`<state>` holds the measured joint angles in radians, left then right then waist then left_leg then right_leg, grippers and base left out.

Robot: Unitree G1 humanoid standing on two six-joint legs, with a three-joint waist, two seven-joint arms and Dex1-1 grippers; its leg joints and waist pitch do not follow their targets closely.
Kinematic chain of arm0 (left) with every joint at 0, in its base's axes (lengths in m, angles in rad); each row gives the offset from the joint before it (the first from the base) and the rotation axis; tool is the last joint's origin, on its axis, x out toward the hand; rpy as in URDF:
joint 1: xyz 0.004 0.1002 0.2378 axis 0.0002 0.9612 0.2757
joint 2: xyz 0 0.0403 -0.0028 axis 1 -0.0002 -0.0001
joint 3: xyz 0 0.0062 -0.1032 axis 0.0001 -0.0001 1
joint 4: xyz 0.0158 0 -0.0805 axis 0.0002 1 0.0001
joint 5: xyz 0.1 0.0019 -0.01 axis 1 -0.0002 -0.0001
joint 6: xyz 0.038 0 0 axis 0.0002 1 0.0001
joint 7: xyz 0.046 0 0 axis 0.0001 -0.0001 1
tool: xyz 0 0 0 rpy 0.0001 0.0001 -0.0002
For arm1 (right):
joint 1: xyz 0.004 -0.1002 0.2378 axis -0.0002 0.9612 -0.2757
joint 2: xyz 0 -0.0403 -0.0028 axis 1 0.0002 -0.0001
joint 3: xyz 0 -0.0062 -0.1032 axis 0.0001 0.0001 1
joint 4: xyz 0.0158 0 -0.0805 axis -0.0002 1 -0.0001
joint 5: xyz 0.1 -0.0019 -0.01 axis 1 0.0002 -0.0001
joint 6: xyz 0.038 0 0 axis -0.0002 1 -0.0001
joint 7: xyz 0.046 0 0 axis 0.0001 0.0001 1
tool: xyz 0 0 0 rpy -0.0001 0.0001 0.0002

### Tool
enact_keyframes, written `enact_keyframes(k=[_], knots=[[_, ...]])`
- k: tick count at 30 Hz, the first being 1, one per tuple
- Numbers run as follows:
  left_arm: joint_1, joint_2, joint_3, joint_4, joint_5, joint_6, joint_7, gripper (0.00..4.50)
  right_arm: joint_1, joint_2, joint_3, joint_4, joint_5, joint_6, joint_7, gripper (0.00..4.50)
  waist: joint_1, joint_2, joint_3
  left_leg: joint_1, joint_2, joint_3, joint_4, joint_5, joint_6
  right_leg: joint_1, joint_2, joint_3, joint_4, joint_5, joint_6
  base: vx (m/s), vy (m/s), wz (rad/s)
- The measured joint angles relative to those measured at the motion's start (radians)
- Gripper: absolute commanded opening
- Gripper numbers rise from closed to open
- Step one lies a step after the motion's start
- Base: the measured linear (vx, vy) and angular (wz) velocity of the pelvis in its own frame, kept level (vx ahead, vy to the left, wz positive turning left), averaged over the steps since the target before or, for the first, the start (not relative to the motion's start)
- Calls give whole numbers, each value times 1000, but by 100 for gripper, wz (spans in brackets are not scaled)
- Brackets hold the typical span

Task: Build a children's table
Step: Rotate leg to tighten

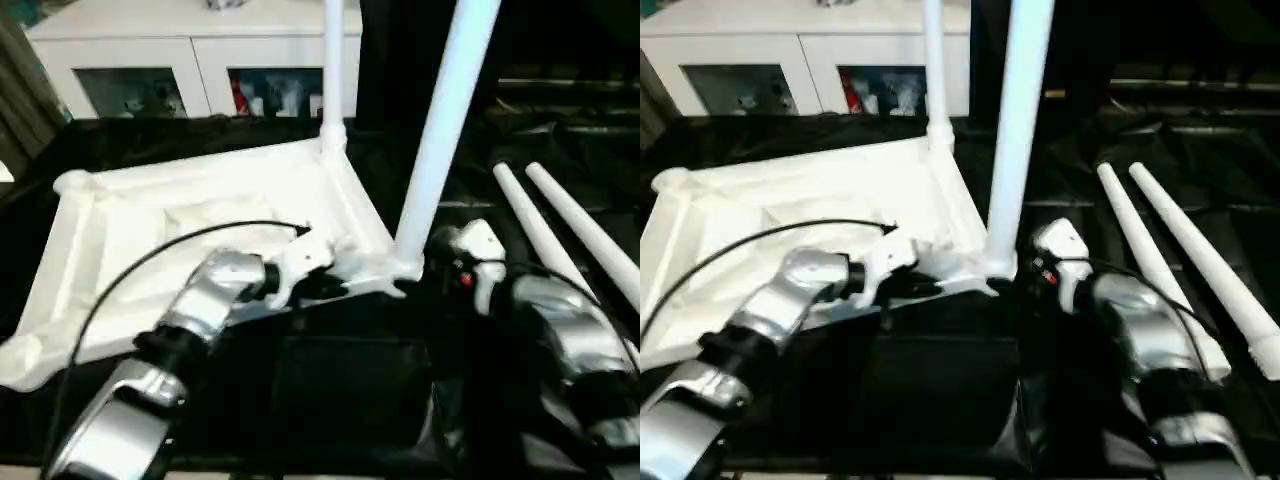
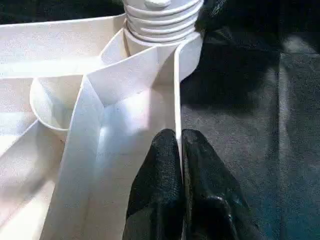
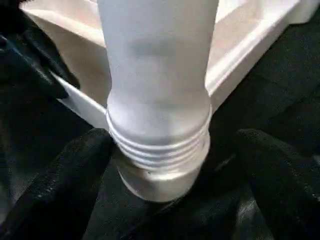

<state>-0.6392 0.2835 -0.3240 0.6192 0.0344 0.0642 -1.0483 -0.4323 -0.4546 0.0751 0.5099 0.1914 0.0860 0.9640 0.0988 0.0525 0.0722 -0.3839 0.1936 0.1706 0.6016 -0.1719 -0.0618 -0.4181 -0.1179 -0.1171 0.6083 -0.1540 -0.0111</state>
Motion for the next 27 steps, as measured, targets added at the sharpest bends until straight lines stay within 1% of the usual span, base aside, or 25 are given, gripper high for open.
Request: enact_keyframes(k=[6,10,11,13,14,15,16,18,19,20,23,24,25,27], knots=[[7,-3,-2,-9,-1,2,-17,0,0,26,1,-8,13,11,5,427,1,0,0,-1,0,0,0,0,0,1,0,1,0,0,0,0,0,0],[9,-2,-3,-16,-1,5,-20,0,0,26,1,-33,32,24,27,427,2,0,0,-1,0,0,0,0,0,1,0,1,0,0,0,0,0,0],[10,-2,-3,-18,-1,7,-22,0,0,26,1,-39,35,25,30,412,2,0,0,-1,0,0,0,0,0,1,0,1,0,0,0,0,0,0],[11,0,-5,-24,-2,9,-26,0,0,26,1,-38,34,32,36,412,3,0,0,-1,0,0,0,0,0,1,0,1,0,0,0,0,0,0],[11,1,-5,-26,-2,10,-28,0,0,26,2,-37,34,33,36,390,3,0,0,-1,0,0,0,0,0,1,0,1,0,0,0,0,0,0],[11,1,-5,-27,-2,11,-31,0,0,26,2,-37,33,34,36,390,3,0,0,-1,0,0,0,0,0,1,0,1,0,0,0,0,0,0],[11,1,-5,-27,-2,12,-32,0,0,26,2,-36,33,34,36,377,3,0,0,-1,0,0,0,0,0,1,0,1,0,0,0,0,0,0],[12,1,-5,-31,-3,15,-34,0,0,26,2,-35,32,34,35,370,4,0,0,-1,0,0,0,0,0,1,0,1,0,0,0,0,0,0],[13,2,-5,-33,-2,16,-34,0,0,28,2,-35,32,34,35,349,4,0,0,-1,0,0,0,0,0,1,0,1,0,0,0,0,0,0],[13,2,-5,-34,-2,17,-34,0,0,29,2,-35,33,34,35,338,3,0,0,-1,0,0,0,0,0,1,0,1,0,0,0,0,0,0],[16,4,-5,-38,-2,18,-36,0,0,31,1,-35,33,37,28,329,3,0,0,-1,0,0,0,0,0,1,0,1,0,0,0,0,0,0],[17,5,-5,-39,-2,18,-36,0,0,31,1,-35,33,38,27,319,3,0,0,-1,0,0,0,0,0,1,0,1,0,0,0,0,0,0],[17,5,-5,-39,-2,19,-36,0,0,32,1,-35,33,39,27,295,3,0,0,-1,0,0,0,0,0,1,0,1,0,0,0,0,0,0],[18,6,-5,-41,-2,21,-36,0,0,33,1,-35,33,39,27,286,3,0,0,-1,0,0,0,0,0,1,0,1,0,0,0,0,0,0]])
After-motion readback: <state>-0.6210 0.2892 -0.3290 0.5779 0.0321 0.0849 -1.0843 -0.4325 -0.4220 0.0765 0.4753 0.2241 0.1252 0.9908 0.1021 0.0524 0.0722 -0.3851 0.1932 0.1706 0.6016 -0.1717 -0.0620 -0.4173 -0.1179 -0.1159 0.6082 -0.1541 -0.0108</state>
